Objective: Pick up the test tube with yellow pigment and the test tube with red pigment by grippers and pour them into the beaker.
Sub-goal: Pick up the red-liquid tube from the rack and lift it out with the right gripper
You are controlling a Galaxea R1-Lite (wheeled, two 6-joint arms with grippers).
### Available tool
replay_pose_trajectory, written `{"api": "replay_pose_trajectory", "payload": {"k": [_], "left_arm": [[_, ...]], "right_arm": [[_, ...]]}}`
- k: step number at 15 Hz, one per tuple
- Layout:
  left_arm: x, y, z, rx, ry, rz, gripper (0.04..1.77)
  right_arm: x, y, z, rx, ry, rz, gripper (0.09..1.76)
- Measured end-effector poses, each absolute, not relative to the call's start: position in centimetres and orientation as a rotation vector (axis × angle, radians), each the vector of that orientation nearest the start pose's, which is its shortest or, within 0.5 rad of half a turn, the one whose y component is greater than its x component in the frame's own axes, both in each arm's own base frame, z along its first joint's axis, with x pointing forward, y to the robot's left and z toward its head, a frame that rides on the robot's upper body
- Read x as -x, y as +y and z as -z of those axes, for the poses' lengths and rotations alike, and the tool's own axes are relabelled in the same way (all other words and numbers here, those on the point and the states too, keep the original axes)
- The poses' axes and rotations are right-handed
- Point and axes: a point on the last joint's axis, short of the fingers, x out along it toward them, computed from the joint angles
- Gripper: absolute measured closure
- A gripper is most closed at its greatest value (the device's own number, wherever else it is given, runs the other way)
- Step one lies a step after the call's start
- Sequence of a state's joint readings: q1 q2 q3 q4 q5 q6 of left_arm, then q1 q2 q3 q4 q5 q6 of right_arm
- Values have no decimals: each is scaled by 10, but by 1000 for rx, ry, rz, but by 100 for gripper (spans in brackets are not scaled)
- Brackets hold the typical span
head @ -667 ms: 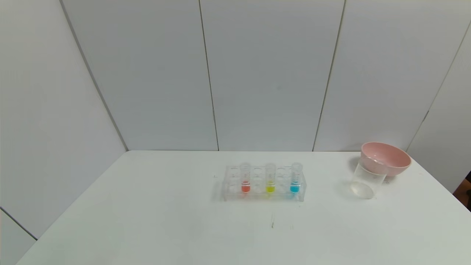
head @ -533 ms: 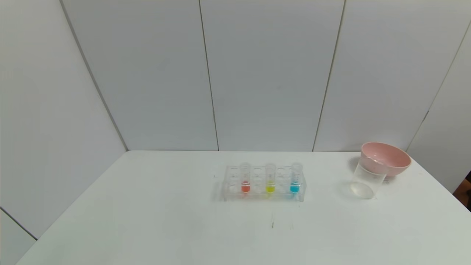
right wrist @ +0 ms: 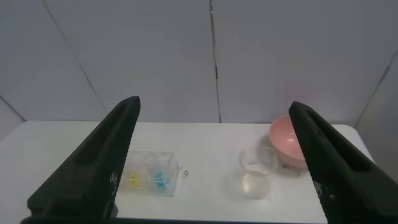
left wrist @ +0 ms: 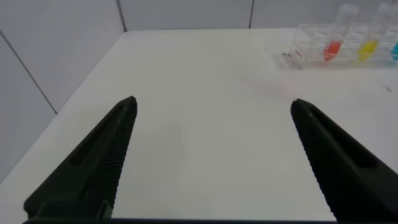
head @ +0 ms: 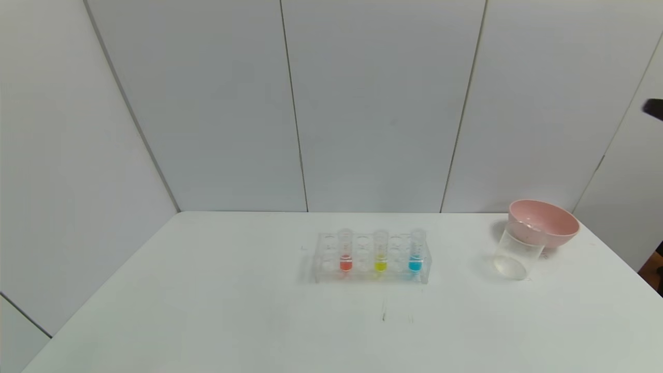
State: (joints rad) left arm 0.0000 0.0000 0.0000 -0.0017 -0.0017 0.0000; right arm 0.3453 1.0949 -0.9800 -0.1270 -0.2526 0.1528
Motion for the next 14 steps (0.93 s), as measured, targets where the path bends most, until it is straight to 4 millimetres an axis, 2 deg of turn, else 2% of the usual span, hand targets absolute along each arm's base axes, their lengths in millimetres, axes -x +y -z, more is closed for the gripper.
{"api": "replay_pose_trajectory", "payload": {"k": [3, 5, 8, 11, 14], "left_arm": [[23, 0, -76, 0, -1, 2, 5], [23, 0, -76, 0, -1, 2, 5], [23, 0, -76, 0, -1, 1, 5], [23, 0, -76, 0, -1, 1, 5], [23, 0, -76, 0, -1, 1, 5]], "right_arm": [[-169, 118, -306, -212, 10, -133, 14], [-180, 172, -281, -221, 21, -140, 14], [-188, 234, -235, -195, 47, -138, 14], [-188, 281, -188, -165, 65, -137, 14], [-191, 311, -144, -117, 91, -122, 14]]}}
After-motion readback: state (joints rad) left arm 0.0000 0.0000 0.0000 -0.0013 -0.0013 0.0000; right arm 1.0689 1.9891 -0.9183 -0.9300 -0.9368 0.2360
